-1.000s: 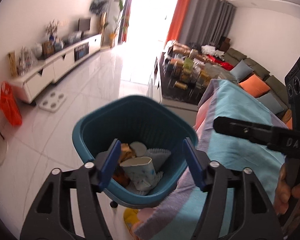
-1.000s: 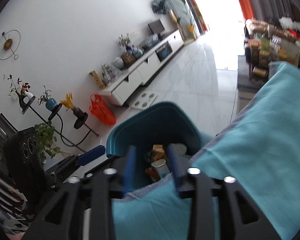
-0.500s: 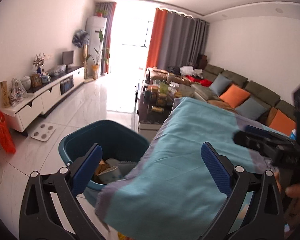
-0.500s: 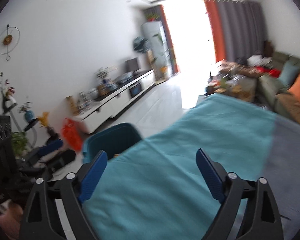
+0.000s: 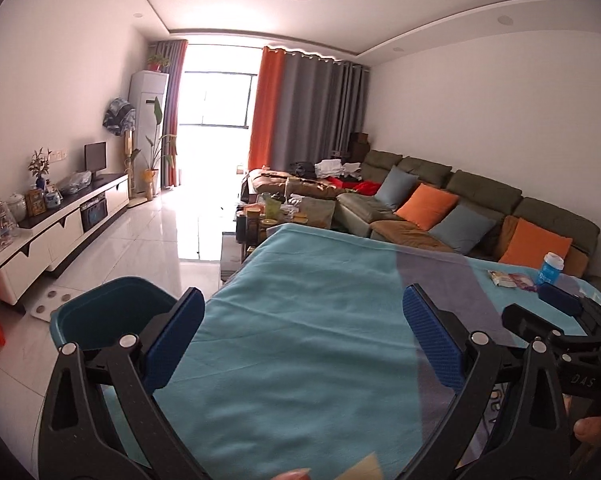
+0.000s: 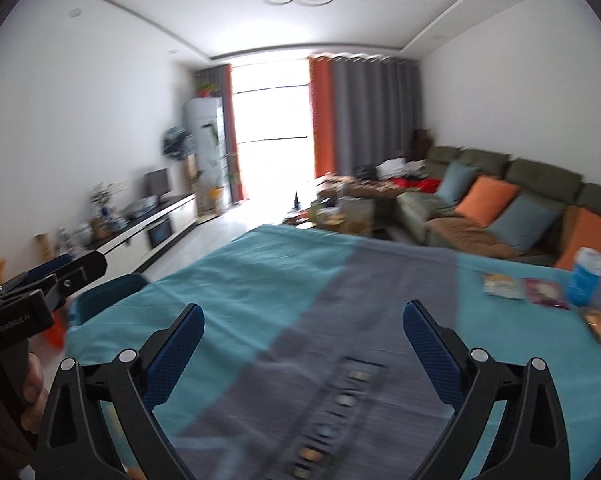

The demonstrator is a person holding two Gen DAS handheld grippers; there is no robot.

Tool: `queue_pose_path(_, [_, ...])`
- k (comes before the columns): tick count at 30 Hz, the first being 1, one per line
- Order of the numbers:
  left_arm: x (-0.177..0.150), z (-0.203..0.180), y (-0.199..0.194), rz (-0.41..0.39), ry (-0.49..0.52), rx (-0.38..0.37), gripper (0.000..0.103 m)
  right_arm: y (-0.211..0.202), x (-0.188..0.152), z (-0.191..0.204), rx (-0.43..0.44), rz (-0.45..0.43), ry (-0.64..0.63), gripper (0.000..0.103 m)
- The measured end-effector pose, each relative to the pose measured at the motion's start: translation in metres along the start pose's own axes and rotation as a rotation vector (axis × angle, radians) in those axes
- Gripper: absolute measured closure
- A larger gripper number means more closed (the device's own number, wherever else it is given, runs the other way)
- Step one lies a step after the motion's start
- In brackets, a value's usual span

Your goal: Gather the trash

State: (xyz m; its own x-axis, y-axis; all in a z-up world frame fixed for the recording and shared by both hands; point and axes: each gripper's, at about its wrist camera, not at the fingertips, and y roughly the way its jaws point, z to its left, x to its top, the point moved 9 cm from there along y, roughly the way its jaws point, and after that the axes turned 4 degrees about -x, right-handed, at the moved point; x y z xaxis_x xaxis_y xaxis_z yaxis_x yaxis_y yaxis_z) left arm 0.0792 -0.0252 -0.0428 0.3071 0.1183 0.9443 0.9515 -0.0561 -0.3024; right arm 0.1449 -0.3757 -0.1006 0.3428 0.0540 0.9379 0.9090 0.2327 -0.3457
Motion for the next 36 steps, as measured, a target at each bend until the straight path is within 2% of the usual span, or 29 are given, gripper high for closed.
queue_pose_path(6, [-0.002,-0.03,0.006,-0.021,0.037,-0.011,0.006,-0.017,-0.001,-0.037,-0.092,-0.047,0.041,0.007])
queue_pose_path(13, [-0.002,-0.057,0.005,-0.056,0.102,-0.037,0.006,-0.034,-0.002,-0.059,-0.144,-0.085,0.068,0.007])
queue_pose_path(25, [-0.002,-0.075,0.003,-0.074,0.131,-0.066,0.006,-0.045,0.001,-0.067,-0.184,-0.11,0.086,0.007])
queue_pose_path(36, [-0.004,-0.077,0.004,-0.08,0.141,-0.063,0.006,-0.048,0.001,-0.067,-0.191,-0.11,0.093,0.007])
